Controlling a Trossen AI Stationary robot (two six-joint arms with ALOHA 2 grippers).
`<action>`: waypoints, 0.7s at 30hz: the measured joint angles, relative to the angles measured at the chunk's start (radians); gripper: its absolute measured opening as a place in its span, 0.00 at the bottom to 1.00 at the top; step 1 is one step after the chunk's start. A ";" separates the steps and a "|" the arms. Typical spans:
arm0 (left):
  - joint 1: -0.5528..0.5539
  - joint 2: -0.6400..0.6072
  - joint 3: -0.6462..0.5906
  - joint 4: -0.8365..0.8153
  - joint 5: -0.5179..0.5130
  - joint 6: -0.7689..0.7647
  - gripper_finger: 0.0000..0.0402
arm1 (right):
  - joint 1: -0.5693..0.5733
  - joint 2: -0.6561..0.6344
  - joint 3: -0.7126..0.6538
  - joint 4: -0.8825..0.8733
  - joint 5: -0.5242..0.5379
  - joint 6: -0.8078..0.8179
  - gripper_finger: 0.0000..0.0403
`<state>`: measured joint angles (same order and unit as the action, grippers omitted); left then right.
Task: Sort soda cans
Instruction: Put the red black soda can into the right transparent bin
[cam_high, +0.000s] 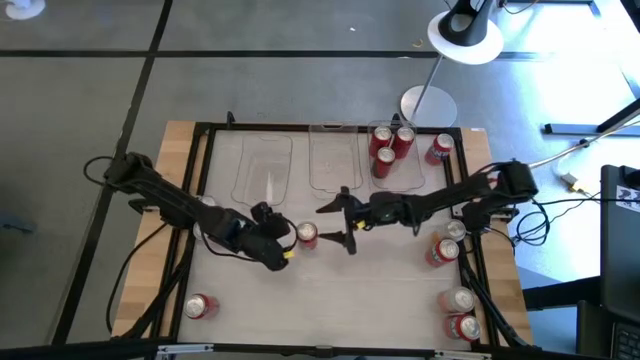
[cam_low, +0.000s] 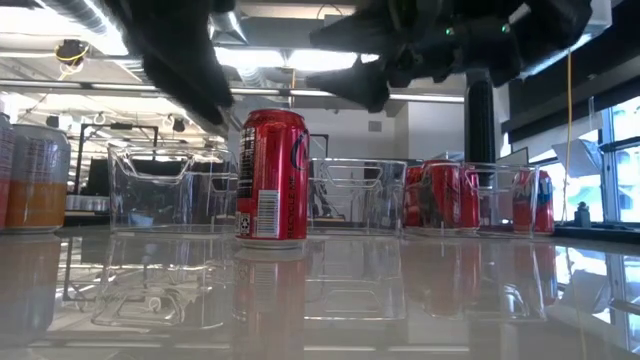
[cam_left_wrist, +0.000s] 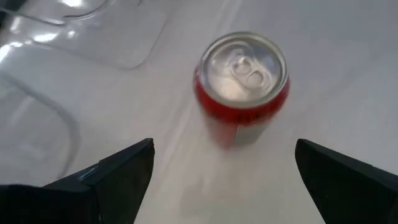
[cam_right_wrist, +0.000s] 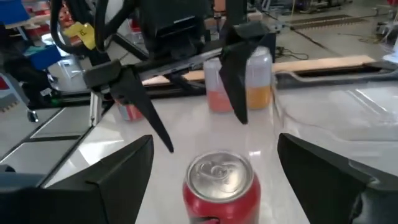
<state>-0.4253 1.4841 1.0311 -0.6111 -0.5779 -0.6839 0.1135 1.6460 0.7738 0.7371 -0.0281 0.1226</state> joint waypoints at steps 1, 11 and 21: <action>0.004 0.000 -0.025 0.052 0.002 0.015 0.93 | 0.000 0.014 0.000 0.007 0.000 0.000 0.85; 0.027 0.000 -0.162 0.219 0.002 0.046 0.93 | -0.003 0.122 0.001 0.115 0.044 -0.050 0.85; 0.034 0.006 -0.299 0.493 0.002 0.106 0.93 | -0.002 0.287 0.130 0.121 0.016 -0.076 0.85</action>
<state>-0.3913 1.4906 0.7325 -0.1186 -0.5755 -0.5780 0.1112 1.9334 0.9038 0.8580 -0.0123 0.0469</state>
